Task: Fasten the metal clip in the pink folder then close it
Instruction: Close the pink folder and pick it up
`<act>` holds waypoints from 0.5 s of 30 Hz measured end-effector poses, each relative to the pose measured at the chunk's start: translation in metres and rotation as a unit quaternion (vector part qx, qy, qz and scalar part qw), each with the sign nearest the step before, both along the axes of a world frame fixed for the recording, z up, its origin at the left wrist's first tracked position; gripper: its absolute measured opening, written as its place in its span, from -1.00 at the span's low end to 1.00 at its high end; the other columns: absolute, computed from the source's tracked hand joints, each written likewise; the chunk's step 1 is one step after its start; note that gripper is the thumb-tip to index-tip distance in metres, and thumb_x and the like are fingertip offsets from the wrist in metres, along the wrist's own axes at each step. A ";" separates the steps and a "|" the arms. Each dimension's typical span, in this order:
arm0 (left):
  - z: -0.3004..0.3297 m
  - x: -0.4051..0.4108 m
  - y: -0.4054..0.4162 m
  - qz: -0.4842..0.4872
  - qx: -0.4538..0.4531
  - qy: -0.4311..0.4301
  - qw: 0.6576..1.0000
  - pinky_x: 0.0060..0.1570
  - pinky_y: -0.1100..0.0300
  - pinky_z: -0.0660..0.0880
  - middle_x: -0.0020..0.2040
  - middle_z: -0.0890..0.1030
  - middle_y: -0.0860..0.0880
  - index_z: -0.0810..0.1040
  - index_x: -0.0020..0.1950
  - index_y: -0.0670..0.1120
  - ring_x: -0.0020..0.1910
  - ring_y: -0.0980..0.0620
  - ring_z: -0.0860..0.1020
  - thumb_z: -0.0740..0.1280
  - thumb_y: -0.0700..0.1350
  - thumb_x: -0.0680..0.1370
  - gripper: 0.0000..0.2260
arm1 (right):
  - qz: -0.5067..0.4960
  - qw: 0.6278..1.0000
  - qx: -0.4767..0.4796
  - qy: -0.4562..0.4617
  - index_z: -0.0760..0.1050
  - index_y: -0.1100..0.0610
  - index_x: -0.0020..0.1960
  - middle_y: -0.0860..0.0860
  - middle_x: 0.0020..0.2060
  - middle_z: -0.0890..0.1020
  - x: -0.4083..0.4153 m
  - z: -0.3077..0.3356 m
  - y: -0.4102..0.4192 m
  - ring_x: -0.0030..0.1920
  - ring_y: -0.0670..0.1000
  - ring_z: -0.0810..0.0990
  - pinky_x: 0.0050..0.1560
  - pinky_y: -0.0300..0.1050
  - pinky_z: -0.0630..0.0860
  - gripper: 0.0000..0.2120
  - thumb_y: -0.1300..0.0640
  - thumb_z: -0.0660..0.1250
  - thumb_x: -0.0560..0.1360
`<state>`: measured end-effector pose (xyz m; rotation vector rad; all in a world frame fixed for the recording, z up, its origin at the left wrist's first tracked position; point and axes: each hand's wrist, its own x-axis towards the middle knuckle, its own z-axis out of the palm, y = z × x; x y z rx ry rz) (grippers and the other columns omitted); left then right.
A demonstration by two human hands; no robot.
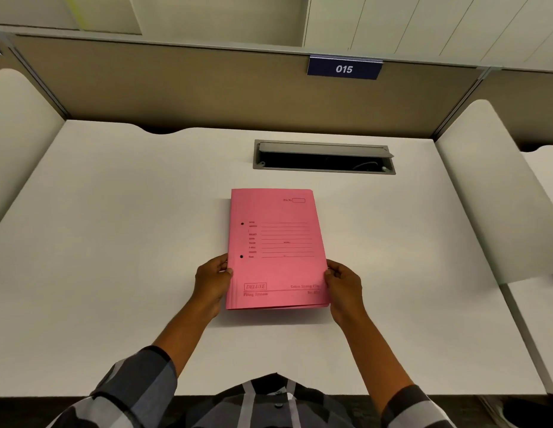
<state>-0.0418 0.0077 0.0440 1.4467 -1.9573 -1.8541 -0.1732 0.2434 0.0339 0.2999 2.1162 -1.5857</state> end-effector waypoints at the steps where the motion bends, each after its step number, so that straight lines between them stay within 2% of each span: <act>1: 0.000 -0.001 -0.010 0.011 0.001 0.001 1.000 -0.05 0.01 0.63 0.12 0.65 0.03 0.59 0.40 -0.01 0.08 -0.10 0.62 0.29 -0.14 0.69 -0.72 | 0.004 1.000 -0.004 -0.001 0.64 0.06 0.25 -0.05 0.09 0.73 -0.002 0.001 -0.010 0.08 0.06 0.69 0.15 0.11 0.67 -0.72 0.19 0.19 0.68; 2: -0.001 -0.002 -0.020 0.023 0.003 0.003 1.000 -0.04 -0.01 0.64 0.12 0.66 0.03 0.59 0.40 0.00 0.06 -0.09 0.63 0.29 -0.14 0.69 -0.72 | 0.008 1.000 -0.008 -0.003 0.64 0.07 0.26 -0.04 0.10 0.72 -0.004 0.001 -0.022 0.09 0.06 0.69 0.16 0.11 0.67 -0.71 0.19 0.19 0.68; 6: -0.001 -0.008 -0.069 0.067 -0.013 0.008 0.998 -0.29 0.20 0.56 0.06 0.66 0.08 0.61 0.36 0.03 -0.07 0.10 0.61 0.27 -0.12 0.70 -0.74 | 0.028 0.999 -0.024 -0.005 0.63 0.09 0.28 -0.02 0.11 0.72 -0.012 0.003 -0.074 0.10 0.07 0.68 0.11 0.04 0.67 -0.71 0.21 0.19 0.68; 9: -0.002 -0.013 -0.106 0.086 -0.028 0.010 0.996 -0.32 0.22 0.54 0.07 0.67 0.07 0.63 0.34 0.05 -0.09 0.10 0.61 0.25 -0.12 0.70 -0.74 | 0.043 0.998 -0.045 -0.013 0.63 0.09 0.27 -0.02 0.11 0.72 -0.018 0.005 -0.111 0.10 0.05 0.69 0.06 -0.04 0.66 -0.71 0.23 0.19 0.68; 12: -0.005 -0.022 -0.146 0.097 -0.046 -0.001 0.994 -0.26 0.16 0.55 0.13 0.65 0.04 0.63 0.35 0.06 -0.07 0.05 0.60 0.23 -0.11 0.71 -0.72 | 0.062 0.996 -0.059 -0.022 0.63 0.07 0.26 -0.03 0.10 0.72 -0.027 0.005 -0.151 0.10 0.04 0.69 0.02 -0.08 0.65 -0.70 0.25 0.19 0.67; 15: -0.008 -0.035 -0.189 0.110 -0.069 -0.010 0.991 -0.06 0.06 0.56 0.17 0.62 0.04 0.63 0.37 0.02 0.07 -0.10 0.59 0.19 -0.17 0.71 -0.68 | 0.083 0.994 -0.070 -0.022 0.65 0.05 0.24 -0.08 0.06 0.71 -0.041 0.005 -0.194 0.10 0.03 0.68 0.06 -0.06 0.65 -0.61 0.33 0.14 0.64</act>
